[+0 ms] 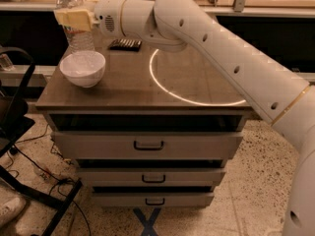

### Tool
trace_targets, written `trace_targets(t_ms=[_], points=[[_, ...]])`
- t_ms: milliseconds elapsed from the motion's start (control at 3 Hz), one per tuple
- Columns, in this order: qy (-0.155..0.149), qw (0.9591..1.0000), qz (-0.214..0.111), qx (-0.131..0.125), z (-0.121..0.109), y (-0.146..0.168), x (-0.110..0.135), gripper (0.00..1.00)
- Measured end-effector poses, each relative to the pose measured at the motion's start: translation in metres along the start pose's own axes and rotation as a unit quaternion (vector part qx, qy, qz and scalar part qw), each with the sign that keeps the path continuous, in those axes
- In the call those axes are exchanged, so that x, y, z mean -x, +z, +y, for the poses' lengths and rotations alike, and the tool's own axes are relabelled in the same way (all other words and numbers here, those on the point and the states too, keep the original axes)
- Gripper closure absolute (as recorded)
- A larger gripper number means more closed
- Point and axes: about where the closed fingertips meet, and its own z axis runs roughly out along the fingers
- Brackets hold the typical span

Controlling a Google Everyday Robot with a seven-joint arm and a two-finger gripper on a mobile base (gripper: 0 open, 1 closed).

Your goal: Place water bottle into white bowl

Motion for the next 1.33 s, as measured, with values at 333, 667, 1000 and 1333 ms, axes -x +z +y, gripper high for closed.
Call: trace_targets(t_ms=[333, 667, 1000, 1333], points=[[0.005, 1.0, 0.001, 0.0, 0.0, 0.0, -0.004, 1.0], [0.021, 0.9998, 0.001, -0.002, 0.001, -0.004, -0.016, 1.0], [0.031, 0.9995, 0.008, -0.004, 0.004, -0.007, -0.032, 1.0], [0.026, 0.9996, 0.009, -0.007, 0.005, -0.007, -0.04, 1.0]])
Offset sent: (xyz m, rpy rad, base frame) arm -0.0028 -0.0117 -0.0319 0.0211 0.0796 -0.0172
